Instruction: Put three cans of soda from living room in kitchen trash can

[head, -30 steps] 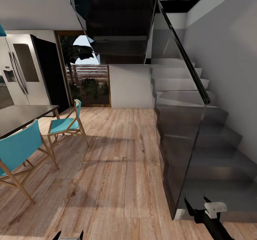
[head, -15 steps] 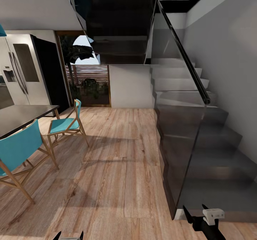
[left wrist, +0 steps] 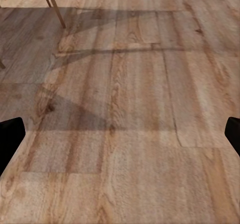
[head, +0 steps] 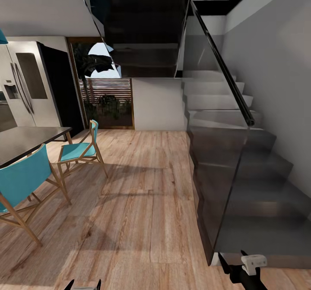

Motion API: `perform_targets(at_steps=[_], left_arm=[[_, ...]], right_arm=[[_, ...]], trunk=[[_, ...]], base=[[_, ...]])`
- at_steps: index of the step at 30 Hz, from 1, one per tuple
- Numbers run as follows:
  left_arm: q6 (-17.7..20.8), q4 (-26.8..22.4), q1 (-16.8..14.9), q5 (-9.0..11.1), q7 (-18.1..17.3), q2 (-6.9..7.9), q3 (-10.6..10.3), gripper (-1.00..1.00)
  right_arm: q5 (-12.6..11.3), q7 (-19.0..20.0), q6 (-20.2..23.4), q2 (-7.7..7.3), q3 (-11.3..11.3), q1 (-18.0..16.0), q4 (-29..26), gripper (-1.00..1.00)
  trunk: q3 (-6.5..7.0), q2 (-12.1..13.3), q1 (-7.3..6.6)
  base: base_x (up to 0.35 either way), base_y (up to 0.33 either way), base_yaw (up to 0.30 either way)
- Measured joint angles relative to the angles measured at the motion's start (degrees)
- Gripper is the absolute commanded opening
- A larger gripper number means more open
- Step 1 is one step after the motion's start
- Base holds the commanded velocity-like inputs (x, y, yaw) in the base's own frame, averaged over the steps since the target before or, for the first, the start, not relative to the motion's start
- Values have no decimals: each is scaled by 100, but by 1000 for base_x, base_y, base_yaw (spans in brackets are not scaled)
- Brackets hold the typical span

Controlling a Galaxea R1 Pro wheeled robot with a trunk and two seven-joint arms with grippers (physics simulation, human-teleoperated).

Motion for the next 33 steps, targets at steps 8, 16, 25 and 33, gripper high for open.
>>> perform_targets(at_steps=[8,16,25,33], left_arm=[[-2,0,-2,-3,-1,0,-3,100],[0,0,-2,-3,0,0,1,100],[0,1,-1,-3,0,-2,2,100],[0,0,-1,-3,0,-2,2,100]], right_arm=[[-12,-12,-49,6,19,3,60,100],[2,-17,-52,55,24,3,103,100],[13,-21,-60,112,33,0,163,100],[15,-21,-61,118,34,0,192,100]], trunk=[[0,0,0],[-2,0,0],[-27,0,0],[-42,0,0]], base=[[0,0,1],[0,0,153],[0,0,214],[0,0,233]])
